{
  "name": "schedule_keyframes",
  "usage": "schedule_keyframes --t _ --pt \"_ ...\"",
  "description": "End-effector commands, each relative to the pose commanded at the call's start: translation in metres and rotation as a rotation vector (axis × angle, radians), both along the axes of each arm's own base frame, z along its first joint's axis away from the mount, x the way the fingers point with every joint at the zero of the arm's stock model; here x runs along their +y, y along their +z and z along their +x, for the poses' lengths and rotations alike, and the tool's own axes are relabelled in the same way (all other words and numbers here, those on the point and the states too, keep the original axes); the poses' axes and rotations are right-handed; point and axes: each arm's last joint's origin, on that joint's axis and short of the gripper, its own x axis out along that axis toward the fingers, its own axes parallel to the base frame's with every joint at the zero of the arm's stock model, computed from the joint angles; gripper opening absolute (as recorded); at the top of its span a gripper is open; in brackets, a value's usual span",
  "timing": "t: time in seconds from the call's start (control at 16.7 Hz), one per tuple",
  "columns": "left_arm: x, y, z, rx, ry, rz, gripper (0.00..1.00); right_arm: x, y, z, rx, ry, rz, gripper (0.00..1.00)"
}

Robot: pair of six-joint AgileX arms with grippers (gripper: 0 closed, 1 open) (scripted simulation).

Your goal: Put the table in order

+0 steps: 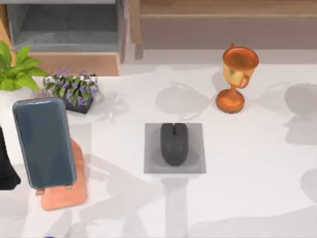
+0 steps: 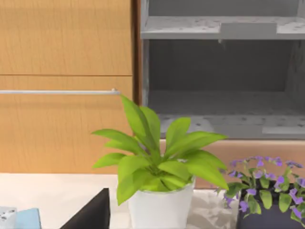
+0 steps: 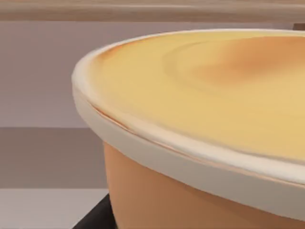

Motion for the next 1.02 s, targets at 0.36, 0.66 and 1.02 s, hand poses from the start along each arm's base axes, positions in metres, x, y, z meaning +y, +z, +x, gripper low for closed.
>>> schedule_keyframes --t 0.36,0.66,1.02 --pt "0.0 0.0 0.0 0.0 0.0 0.0 1.0 -0.001 0.007 0.003 -0.023 -0.004 -0.008 0.0" --pt "0.0 0.0 0.0 0.0 0.0 0.0 1.0 0.006 0.066 0.023 -0.206 -0.064 -0.071 0.0" --pt "0.0 0.0 0.0 0.0 0.0 0.0 1.0 0.057 0.134 0.057 -0.301 -0.11 -0.053 0.0"
